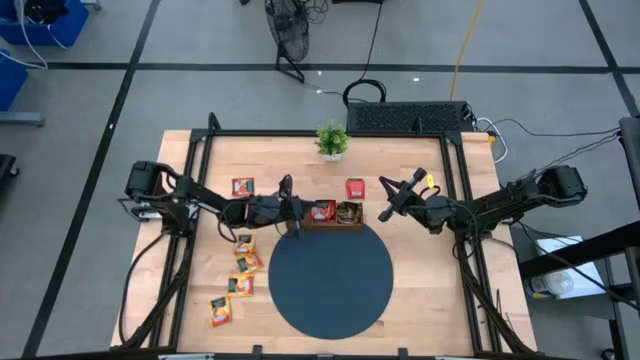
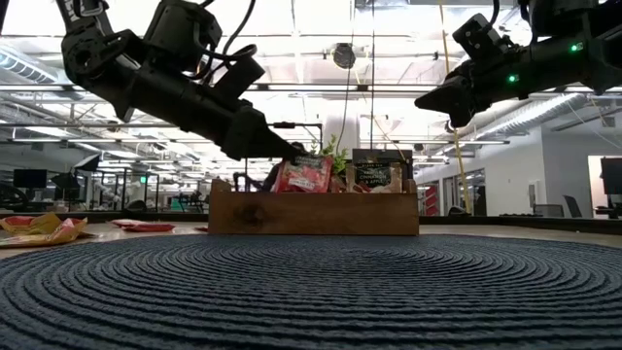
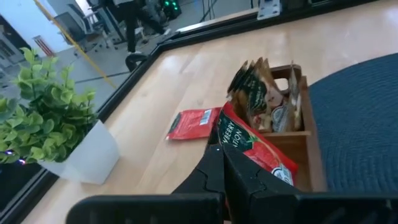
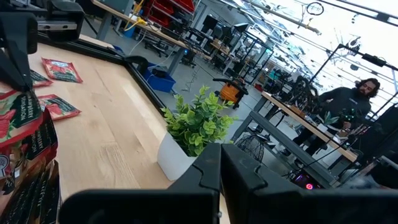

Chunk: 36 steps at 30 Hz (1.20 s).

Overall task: Pick & Place Tea
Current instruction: Put the red tea bag into the middle slot of the wooden organizer

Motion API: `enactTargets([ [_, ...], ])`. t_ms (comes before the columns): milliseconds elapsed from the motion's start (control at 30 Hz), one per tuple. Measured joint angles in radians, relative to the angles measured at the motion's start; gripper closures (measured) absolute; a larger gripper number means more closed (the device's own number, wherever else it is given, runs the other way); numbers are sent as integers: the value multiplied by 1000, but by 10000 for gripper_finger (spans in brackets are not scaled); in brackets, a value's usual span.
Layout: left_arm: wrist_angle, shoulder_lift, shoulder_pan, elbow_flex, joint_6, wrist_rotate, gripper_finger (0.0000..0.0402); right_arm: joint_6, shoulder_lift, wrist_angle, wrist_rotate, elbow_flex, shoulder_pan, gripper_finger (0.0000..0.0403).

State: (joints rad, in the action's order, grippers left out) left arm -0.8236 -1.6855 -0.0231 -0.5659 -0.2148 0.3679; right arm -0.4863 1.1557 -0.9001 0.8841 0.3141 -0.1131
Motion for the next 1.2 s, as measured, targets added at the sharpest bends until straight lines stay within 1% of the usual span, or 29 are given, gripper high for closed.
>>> enactTargets([
  [333, 14, 0, 49, 0, 7, -3, 401, 2, 0, 0, 0, 0, 0, 403],
  [500, 12, 0, 70, 0, 14, -53, 401, 2, 0, 0, 0, 0, 0, 403],
  [700, -16, -16, 66, 0, 12, -54, 401, 2, 0, -1, 0, 0, 0, 403],
  [867, -57, -66, 56, -21, 6, -56, 401, 3, 0, -8, 0, 0, 0, 403],
  [1033, -67, -96, 42, -70, -34, -56, 401, 3, 0, -8, 0, 0, 0, 403],
  [1200, -65, -97, 25, -103, -92, -55, 401, 3, 0, -8, -1, 0, 0, 403],
])
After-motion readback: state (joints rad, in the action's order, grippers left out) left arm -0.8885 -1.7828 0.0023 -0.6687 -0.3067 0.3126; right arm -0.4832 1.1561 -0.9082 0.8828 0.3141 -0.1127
